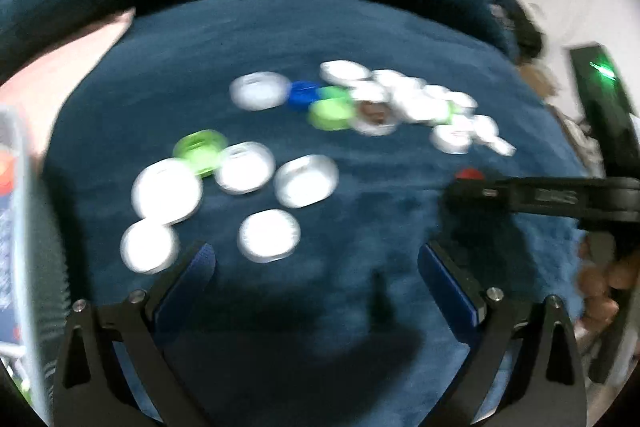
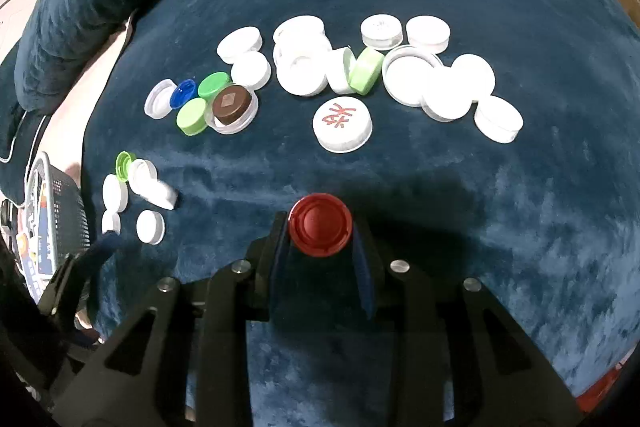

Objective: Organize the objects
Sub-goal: 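Grasp the red cap with the right gripper while the left grasps a white cap, then carry both caps over the mesh basket and open both grippers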

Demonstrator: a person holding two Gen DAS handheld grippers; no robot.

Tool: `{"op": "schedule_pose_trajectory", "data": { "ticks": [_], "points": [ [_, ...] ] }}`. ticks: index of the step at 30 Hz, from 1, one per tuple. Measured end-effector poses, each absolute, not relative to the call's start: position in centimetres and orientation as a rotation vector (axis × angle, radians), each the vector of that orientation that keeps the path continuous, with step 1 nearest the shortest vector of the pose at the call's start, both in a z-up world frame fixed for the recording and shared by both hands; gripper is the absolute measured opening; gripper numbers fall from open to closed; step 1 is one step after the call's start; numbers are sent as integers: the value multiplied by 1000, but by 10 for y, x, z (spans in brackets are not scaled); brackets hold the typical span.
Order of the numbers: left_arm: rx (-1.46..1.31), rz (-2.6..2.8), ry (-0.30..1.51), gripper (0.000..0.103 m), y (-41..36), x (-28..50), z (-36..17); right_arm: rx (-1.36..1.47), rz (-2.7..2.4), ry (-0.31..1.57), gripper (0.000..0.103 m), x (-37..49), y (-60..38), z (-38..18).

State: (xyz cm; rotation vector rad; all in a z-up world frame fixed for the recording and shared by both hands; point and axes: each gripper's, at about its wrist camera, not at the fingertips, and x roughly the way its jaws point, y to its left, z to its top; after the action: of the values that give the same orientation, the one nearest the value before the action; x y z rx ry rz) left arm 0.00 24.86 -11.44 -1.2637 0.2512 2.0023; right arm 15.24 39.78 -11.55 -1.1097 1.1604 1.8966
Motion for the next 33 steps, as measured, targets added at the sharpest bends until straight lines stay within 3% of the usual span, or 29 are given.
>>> {"op": "schedule_pose_trajectory", "data": {
  "ticks": [4,10,11,12,13,24,33],
  "points": [
    [-1301,2084,255,101,241,-14,-123,-1127,1906,1156,31,142,396,-117],
    [-1269,2033,371,78,259,-9,-132,-1136,1906,1147,31,139,395,-120],
    [-1266,2020,400,66,263,-7,-134,-1138,1902,1148,31,140,396,-121],
    [-1273,2010,418,42,268,-7,-136,-1139,1898,1149,31,140,396,-122],
    [-1293,1998,427,30,269,-8,-139,-1139,1893,1151,31,142,397,-123],
    [-1289,2092,275,30,228,-14,-97,-1080,1921,1212,31,139,395,-107],
    [-1204,2246,196,30,150,-33,-29,-1017,2083,1195,31,89,366,-47]
  ]
}}
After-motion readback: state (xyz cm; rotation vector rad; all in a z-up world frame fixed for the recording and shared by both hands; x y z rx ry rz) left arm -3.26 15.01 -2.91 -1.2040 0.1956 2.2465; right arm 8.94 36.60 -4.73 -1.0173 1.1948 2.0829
